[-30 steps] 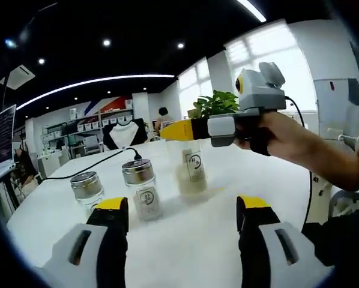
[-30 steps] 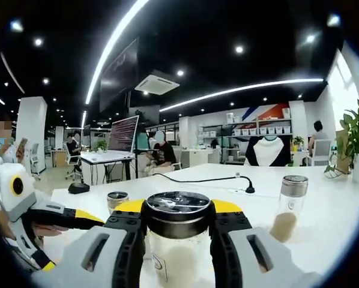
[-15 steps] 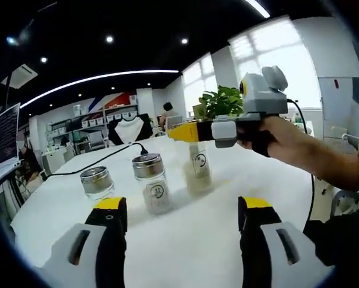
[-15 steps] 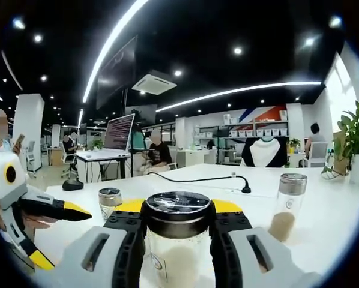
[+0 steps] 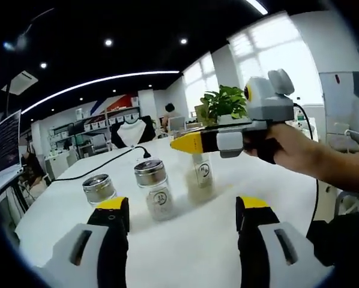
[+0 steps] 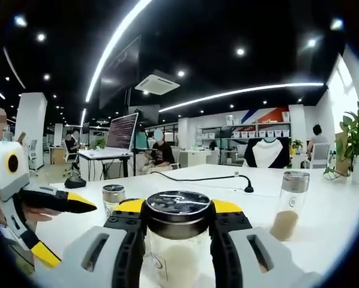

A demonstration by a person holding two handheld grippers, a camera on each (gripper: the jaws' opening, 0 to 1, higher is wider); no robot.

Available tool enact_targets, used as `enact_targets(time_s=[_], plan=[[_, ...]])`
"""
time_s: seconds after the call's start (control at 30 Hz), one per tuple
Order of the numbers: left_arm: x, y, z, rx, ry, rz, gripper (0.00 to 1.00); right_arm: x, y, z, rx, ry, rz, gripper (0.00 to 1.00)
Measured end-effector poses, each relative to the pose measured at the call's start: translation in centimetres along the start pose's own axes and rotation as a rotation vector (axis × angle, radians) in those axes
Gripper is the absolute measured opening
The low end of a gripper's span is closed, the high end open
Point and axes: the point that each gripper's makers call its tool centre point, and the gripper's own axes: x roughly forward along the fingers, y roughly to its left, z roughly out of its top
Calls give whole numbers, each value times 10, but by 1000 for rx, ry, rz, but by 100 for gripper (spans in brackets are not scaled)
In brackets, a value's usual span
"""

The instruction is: Rotate the seasoning bottle until the label or dispensing opening points toward the visible target arrow and the bottle remains upright within the marked orientation range

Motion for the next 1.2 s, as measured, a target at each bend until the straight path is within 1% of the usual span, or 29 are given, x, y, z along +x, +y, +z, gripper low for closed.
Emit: enact_targets(time_s=[0.07,0.4,0.77,0.93,0.97,1.0,1.03,1.1,1.2], plan=[[1,0,1,-4,1,0,76,-1,1,0,12,-6,9,39],[2,-1,4,-6,5,-2,76,-3,-2,2,4,-4,1,39],[4,-2,14,-9,-22,-3,77,-3,-2,1,20,15,0,40],[2,-1,17,-13,-28,-1,77,-6,1,6,34,12,10,42],[1,-2,18,-28,-28,-10,77,-8,2,8,39,10,17,43],[1,-4,21,-65,-39,-25,77,-9,3,9,41,9,19,43],[0,-2,24,-67,-50,-20,77,-10,3,10,41,7,18,43],[-1,-2,27,-53,-54,-13,77,-13,4,13,31,2,17,43],[-1,-1,31,-39,-61,-8,77,-15,-1,18,21,-6,11,42]])
